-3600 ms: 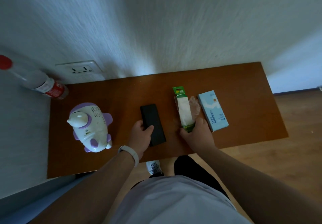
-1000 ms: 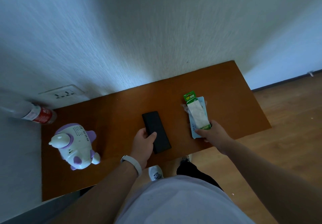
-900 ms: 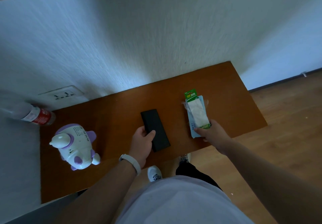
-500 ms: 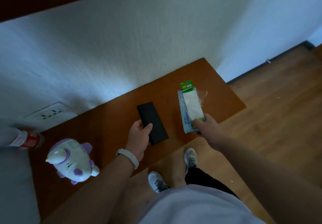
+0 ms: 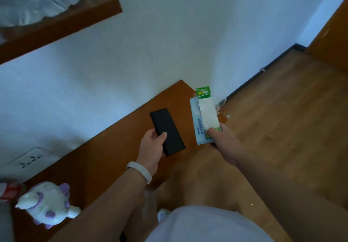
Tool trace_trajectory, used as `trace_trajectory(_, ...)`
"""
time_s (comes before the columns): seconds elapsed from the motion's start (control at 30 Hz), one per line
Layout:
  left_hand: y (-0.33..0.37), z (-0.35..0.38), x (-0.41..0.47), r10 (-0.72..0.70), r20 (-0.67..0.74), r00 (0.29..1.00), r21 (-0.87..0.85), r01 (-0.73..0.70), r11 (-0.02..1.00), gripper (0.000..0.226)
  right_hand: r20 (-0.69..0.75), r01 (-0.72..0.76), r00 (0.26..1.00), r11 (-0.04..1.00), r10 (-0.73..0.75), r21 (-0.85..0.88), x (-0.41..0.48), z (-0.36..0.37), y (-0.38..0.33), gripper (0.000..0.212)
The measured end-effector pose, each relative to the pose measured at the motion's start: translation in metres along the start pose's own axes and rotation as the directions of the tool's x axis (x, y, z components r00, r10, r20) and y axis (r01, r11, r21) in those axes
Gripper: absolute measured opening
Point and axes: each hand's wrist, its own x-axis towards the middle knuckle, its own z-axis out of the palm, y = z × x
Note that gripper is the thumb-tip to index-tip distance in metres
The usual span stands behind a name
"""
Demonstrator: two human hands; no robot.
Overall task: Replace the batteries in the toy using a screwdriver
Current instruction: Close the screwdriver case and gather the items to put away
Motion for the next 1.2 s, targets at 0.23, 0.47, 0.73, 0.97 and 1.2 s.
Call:
trace_trajectory(0.23,0.001,0.146,-0.023,-0.016,0.133,0.991,0.035,0.011,0.999,0.026,-0.172,0.058,0.984,0.998,-0.052,0.031,-0.03,-0.144,0.001,0.03)
trace_trajectory(0.47,-0.004,0.284,-0.051,-0.018,0.329,0.944,0.08,-0.009,0.997,0.017,-0.35,0.077,0.935,0.995,-0.049,0.069,-0.067,-0.267,0.017,0.029)
trace_trajectory(0.73,0.003,0.385,-0.058,-0.036,0.499,0.866,0.19,-0.068,0.98,0.031,-0.51,0.092,0.86,0.976,0.021,0.196,-0.088,-0.346,0.037,0.029)
trace_trajectory(0.97,0.009,0.461,-0.013,-0.078,0.606,0.792,0.212,-0.066,0.975,0.027,-0.604,0.068,0.79,0.966,0.1,0.248,-0.058,-0.396,0.031,0.031)
trace_trajectory(1.2,0.029,0.553,0.073,-0.191,0.666,0.721,0.266,0.011,0.964,0.026,-0.686,0.048,0.708,0.957,0.17,0.286,0.014,-0.458,-0.01,0.029)
